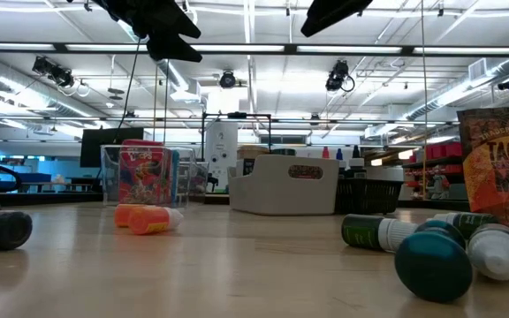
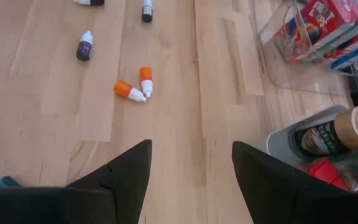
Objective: Pick & Place Kitchen Items
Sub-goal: Put the white seasoning bottle into the gray bin
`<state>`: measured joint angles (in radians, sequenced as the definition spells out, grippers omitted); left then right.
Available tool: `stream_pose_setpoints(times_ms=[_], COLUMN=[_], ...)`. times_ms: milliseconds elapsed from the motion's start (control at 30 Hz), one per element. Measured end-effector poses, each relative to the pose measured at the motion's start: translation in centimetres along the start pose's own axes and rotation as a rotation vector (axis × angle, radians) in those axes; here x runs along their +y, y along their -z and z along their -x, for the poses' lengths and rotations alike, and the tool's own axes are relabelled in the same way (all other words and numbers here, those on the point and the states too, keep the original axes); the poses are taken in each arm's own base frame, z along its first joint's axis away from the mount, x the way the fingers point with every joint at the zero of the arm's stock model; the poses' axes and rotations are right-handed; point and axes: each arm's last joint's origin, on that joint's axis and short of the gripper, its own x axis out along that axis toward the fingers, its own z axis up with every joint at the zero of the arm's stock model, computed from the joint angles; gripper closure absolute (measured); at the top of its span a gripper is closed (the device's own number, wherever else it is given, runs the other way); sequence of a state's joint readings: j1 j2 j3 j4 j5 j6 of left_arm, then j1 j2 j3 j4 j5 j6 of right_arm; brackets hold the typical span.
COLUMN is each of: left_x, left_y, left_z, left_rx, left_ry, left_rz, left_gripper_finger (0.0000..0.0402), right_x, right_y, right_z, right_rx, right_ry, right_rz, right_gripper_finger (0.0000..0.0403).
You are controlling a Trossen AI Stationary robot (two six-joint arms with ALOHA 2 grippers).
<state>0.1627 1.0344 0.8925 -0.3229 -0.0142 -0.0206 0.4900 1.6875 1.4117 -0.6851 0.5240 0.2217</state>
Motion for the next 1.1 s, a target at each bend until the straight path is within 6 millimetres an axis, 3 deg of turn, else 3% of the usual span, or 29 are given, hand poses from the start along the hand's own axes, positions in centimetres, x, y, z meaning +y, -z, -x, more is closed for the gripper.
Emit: stream_pose_setpoints(times_ms=[200, 367, 633, 800, 1100], left_x=[0.0, -1.1, -3.8, -4.4, -4.0], left_y=[0.0, 0.9, 3.1, 6.0, 7.0], left_z=[0.0, -0.3, -1.7, -2.5, -2.8], left_rx=[0.001, 0.019, -0.172, -0.190, -0.241], left_ry=[0.006, 0.183, 0.385, 0.366, 0.224], left_rz=[0.022, -0.078, -0.175, -0.142, -0.102], left_gripper_finger=[0.0046, 0.0046, 0.0046, 0.0046, 0.0046], right_x=[0.0, 0.2, 0.0, -0.6, -3.7], right_y=[-0.1, -0.4, -1.7, -1.9, -2.8], right_z=[0.0, 0.0, -0.1, -0.4, -1.7], right_rx=[-0.007, -0.037, -0.150, -0.152, -0.191], right_ry=[-0.001, -0.039, -0.052, -0.039, 0.102], right_rz=[0.025, -0.003, 0.020, 0.003, -0.235], right_gripper_finger=[0.0170, 0.0170, 0.0170, 0.0170, 0.0170])
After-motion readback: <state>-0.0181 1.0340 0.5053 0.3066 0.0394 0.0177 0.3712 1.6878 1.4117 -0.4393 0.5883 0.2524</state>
